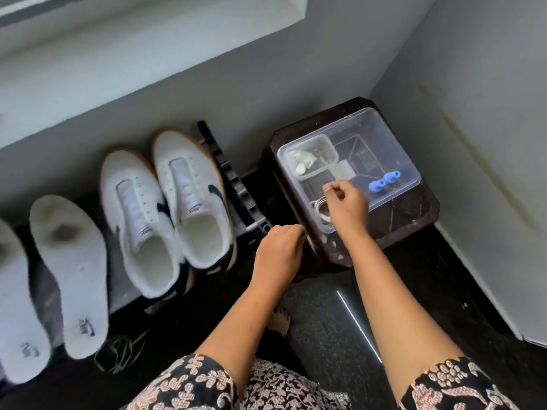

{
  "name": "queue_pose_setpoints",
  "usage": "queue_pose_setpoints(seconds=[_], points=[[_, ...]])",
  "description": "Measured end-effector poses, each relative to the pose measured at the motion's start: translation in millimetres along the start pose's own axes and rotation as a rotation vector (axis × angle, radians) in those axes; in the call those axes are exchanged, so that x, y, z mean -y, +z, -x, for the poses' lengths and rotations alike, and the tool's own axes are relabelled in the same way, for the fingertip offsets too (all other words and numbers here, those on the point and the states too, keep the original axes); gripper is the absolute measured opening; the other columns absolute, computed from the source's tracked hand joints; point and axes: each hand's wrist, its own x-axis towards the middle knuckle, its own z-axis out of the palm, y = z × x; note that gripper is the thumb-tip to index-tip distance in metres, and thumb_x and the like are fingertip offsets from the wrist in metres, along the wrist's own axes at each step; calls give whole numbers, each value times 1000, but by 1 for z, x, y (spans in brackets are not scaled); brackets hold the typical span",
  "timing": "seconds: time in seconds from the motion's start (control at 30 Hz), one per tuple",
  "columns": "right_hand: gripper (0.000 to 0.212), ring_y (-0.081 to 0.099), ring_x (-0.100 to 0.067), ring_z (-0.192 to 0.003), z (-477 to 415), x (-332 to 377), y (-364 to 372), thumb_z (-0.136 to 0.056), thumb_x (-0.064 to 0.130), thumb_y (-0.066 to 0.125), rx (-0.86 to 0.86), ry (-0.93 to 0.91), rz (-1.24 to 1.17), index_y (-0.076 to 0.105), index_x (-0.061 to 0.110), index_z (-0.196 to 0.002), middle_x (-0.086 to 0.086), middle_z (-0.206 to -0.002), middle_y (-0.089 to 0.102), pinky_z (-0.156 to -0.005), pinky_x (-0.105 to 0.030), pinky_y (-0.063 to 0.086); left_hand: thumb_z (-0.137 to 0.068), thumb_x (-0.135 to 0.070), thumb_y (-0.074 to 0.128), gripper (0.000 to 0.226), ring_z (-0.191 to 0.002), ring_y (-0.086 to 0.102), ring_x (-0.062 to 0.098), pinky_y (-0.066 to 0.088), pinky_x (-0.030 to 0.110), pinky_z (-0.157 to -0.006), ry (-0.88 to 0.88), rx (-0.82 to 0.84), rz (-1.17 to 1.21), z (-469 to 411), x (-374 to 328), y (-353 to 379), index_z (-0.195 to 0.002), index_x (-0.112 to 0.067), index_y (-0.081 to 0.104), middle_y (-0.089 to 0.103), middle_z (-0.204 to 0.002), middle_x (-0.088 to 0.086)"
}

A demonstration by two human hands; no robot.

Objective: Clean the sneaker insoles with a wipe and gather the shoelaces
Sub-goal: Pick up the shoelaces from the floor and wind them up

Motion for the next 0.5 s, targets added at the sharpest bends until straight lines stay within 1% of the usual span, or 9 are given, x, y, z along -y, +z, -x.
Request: queue_pose_setpoints(seconds=[0.07, 0.13, 0.2, 0.27, 0.33, 0.4, 0.43, 0.5], points=[[12, 55, -15, -76, 37, 1, 20, -90, 21, 56, -128, 1, -22, 66, 15, -90, 6, -74, 59, -69, -25, 40, -91, -20, 50, 15, -90, 57, 22, 49, 40, -73, -16, 54, 56, 39, 24, -4, -101, -18, 62, 67, -96, -2], [11, 55, -16, -76, 73, -4, 43, -91, 20, 55, -227, 10, -54, 65, 18, -88, 3, -78, 59, -68, -23, 36, -91, -23, 49, 17, -95, 57, 21, 49, 39, -76, -54, 103, 106, 76, 48, -9, -103, -19, 61, 66, -99, -1], [10, 55, -19, -77, 113, -12, 73, -91, 19, 54, -241, 55, -67, 62, 22, -85, 1, -78, 59, -68, -26, 37, -90, -22, 50, 17, -96, 58, 22, 49, 38, -79, -129, 139, 143, 119, 78, -17, -102, -17, 62, 66, -98, 2], [11, 58, -24, -80, 151, -23, 103, -91, 19, 53, -198, 124, -23, 63, 18, -87, -2, -77, 61, -70, -31, 43, -90, -20, 51, 18, -98, 59, 25, 47, 36, -82, -220, 190, 154, 161, 110, -25, -102, -15, 63, 67, -100, 6], [13, 61, -32, -86, 195, -31, 138, -90, 18, 54, -83, 175, 104, 66, 14, -92, -9, -84, 67, -73, -33, 44, -89, -19, 51, 19, -100, 60, 25, 45, 34, -84, -355, 244, 153, 211, 149, -37, -103, -16, 63, 66, -102, 6], [15, 62, -35, -93, 240, -34, 178, -91, 18, 53, 91, 212, 229, 66, 12, -95, -16, -95, 69, -76, -34, 45, -88, -21, 52, 19, -101, 59, 24, 45, 33, -86, -518, 293, 152, 263, 191, -54, -104, -20, 62, 65, -105, 4], [15, 62, -35, -94, 259, -35, 195, -91, 20, 53, 187, 220, 275, 66, 13, -95, -16, -98, 69, -77, -34, 46, -87, -22, 53, 19, -102, 60, 23, 46, 32, -86, -589, 320, 162, 286, 210, -61, -103, -22, 63, 65, -106, 3], [16, 61, -33, -97, 304, -30, 240, -92, 22, 52, 401, 179, 367, 66, 15, -95, -13, -99, 69, -79, -33, 46, -85, -22, 55, 18, -100, 61, 20, 46, 29, -84, -733, 341, 185, 341, 255, -82, -101, -23, 64, 67, -104, 1]])
